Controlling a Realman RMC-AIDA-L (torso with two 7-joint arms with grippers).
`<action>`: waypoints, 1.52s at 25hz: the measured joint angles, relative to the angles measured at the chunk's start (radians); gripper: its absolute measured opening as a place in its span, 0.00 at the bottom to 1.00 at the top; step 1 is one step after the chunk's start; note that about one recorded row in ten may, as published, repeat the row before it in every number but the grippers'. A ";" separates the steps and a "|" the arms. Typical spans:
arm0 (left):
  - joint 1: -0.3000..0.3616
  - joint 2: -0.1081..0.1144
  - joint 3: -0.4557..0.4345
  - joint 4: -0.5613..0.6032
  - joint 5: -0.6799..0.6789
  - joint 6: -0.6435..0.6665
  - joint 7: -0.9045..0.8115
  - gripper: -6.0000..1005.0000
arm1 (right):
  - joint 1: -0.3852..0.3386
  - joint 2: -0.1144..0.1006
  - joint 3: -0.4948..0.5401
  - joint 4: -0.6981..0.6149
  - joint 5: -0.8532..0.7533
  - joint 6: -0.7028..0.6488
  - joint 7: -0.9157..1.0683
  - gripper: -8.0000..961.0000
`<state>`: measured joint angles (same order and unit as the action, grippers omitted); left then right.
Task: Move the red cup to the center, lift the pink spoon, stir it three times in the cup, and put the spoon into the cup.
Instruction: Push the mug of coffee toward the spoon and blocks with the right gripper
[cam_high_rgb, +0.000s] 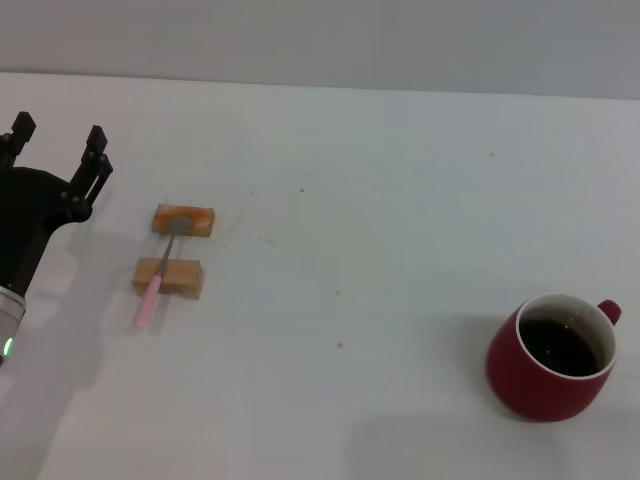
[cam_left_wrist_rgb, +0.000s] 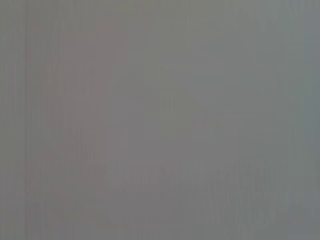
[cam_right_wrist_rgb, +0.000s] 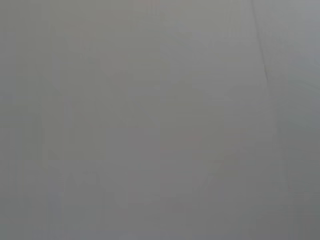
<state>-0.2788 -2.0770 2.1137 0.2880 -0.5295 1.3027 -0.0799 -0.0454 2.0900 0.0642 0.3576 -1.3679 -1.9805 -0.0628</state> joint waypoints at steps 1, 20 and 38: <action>0.000 0.000 0.000 0.000 0.000 0.000 0.000 0.78 | -0.001 0.001 -0.001 0.007 0.002 0.003 -0.007 0.65; -0.002 0.000 0.000 0.003 0.000 -0.002 0.000 0.78 | 0.005 0.001 -0.052 0.046 0.001 0.173 0.004 0.03; -0.010 0.000 0.000 -0.001 0.000 -0.006 0.000 0.78 | 0.031 -0.001 -0.208 0.108 -0.005 0.290 -0.004 0.01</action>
<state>-0.2887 -2.0769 2.1137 0.2871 -0.5292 1.2963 -0.0798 -0.0145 2.0893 -0.1440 0.4653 -1.3731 -1.6909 -0.0666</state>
